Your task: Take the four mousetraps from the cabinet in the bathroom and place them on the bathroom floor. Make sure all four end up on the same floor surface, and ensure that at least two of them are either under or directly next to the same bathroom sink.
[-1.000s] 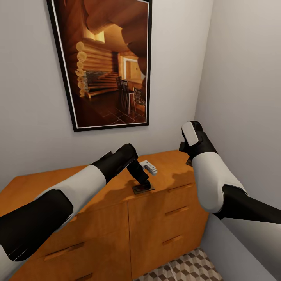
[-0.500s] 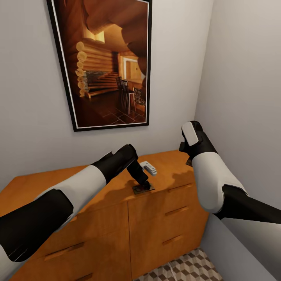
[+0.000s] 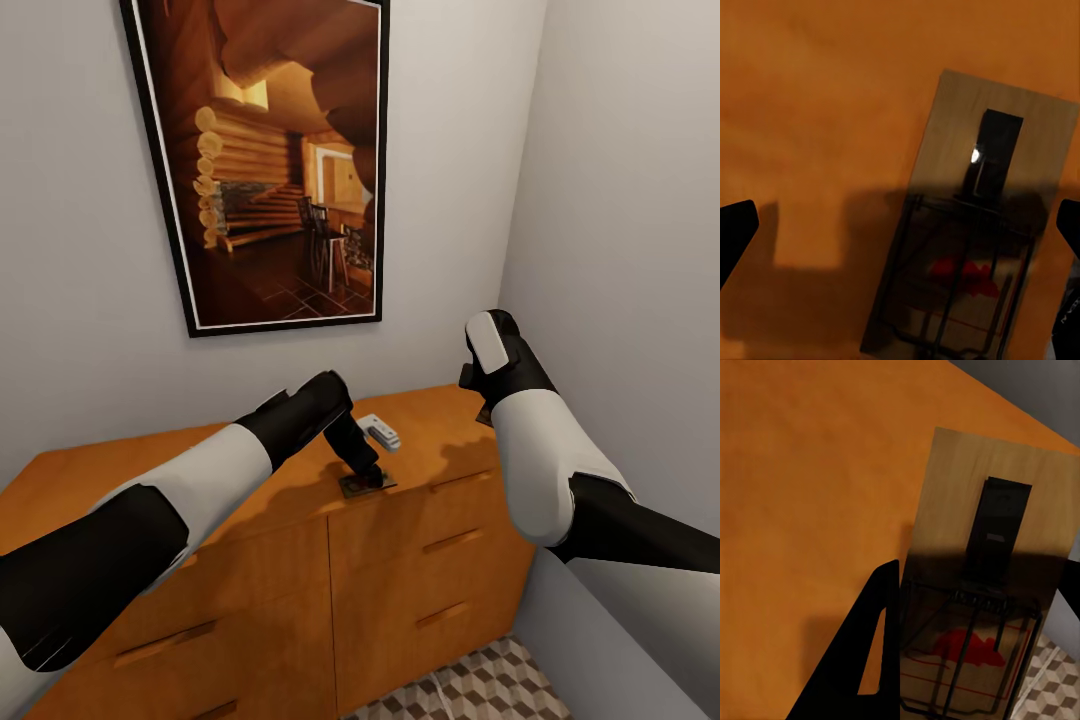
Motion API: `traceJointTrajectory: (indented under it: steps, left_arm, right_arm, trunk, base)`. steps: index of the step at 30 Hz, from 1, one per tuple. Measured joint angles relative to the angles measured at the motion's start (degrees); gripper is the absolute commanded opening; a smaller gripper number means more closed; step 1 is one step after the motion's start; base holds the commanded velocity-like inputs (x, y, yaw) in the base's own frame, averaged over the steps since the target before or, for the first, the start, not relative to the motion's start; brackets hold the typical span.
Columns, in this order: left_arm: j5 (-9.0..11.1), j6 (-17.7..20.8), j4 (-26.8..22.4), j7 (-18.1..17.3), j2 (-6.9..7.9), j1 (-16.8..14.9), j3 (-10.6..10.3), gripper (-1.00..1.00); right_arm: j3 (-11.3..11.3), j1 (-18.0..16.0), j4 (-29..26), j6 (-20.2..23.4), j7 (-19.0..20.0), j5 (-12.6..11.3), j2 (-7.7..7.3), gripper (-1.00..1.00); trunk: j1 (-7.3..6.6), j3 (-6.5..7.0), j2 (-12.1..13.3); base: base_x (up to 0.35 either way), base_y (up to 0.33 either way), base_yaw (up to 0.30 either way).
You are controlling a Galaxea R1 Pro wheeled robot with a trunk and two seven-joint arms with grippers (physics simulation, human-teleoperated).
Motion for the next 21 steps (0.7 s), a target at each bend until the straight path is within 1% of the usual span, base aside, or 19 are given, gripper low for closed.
traceJointTrajectory:
  steps: [5, 6, 8, 11, 21]
  left_arm:
    - [-0.03, -0.08, 1.27, 0.06, 0.00, 0.05, -0.03, 1.00]
    - [0.56, -1.72, 2.57, 0.08, 0.00, 0.05, -0.02, 1.00]
    - [0.61, -3.11, 3.29, 0.03, 0.00, -0.12, -0.01, 1.00]
    - [1.38, -5.06, 5.21, -0.08, 0.00, -0.64, 0.03, 1.00]
    - [-0.04, -6.85, 6.80, 0.17, 0.00, -1.50, -0.49, 1.00]
  right_arm:
    - [0.00, 0.00, 0.00, 0.00, 0.03, 0.00, 0.00, -1.00]
    - [0.00, 0.00, 0.00, 0.00, -0.01, 0.01, 0.00, -1.00]
    - [0.00, 0.00, 0.00, 0.00, -0.01, 0.01, 0.00, -1.00]
    - [0.00, 0.00, 0.00, -0.01, 0.01, 0.00, 0.01, -1.00]
    - [0.00, 0.00, 0.00, 0.00, -0.01, 0.00, 0.00, -1.00]
  trunk:
    - [0.00, 0.00, 0.00]
    - [-0.01, 0.02, -0.02]
    - [-0.01, 0.02, -0.02]
    - [-0.01, 0.02, -0.02]
    - [-0.01, 0.02, -0.02]
  base:
    - [0.000, 0.000, 0.000]
    - [0.000, 0.000, 0.000]
    - [0.000, 0.000, 0.000]
    - [0.000, 0.000, 0.000]
    - [0.000, 0.000, 0.000]
